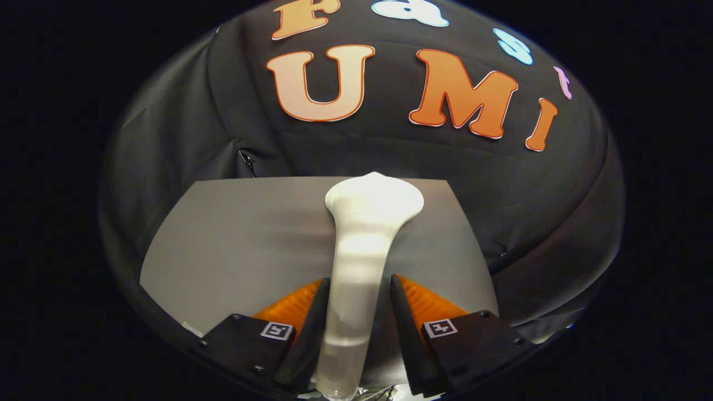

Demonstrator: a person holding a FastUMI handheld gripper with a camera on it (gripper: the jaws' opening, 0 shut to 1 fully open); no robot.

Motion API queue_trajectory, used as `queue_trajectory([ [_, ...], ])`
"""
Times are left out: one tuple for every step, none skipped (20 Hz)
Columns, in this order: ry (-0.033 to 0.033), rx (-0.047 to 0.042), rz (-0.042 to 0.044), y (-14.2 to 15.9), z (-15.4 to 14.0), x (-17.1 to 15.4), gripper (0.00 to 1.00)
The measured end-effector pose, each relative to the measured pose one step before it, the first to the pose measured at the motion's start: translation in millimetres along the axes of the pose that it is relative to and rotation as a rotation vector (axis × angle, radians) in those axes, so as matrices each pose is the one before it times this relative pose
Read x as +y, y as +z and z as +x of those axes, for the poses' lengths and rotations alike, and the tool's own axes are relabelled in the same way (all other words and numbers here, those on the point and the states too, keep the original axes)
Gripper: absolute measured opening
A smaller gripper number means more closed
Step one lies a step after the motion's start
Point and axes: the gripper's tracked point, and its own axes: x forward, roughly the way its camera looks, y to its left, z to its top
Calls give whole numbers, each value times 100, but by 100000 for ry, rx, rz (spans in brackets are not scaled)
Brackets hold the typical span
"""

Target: Iron the clothes twice with a garment steamer, once on the left side and once on the right side.

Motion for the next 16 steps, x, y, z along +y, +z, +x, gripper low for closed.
queue_trajectory([
  [-208, 596, 306, 31, 17, 19, 65],
  [902, 1071, 31, -156, -45, 340, 61],
  [-502, -491, 167, 156, -55, 18, 56],
  [-406, 810, -7, -26, 87, 15, 54],
  [70, -173, 862, -50, -13, 19, 53],
  [574, 29, 1148, -36, -19, 142, 51],
  [673, 1, 886, 118, 62, 170, 48],
  [679, 58, 508, -10, -185, 191, 45],
  [48, -550, 120, 153, -199, -20, 44],
  [-43, -1743, 39, 317, -173, 20, 44],
  [144, -1378, -98, 230, -259, -30, 44],
  [78, -1439, 41, 134, -543, 111, 44],
  [124, -1617, -155, 287, -686, -82, 44],
  [225, -1958, 9, 225, -820, -105, 44],
  [297, -1910, -172, 244, -727, -42, 44],
  [302, -2178, -107, 247, -645, 0, 44],
])
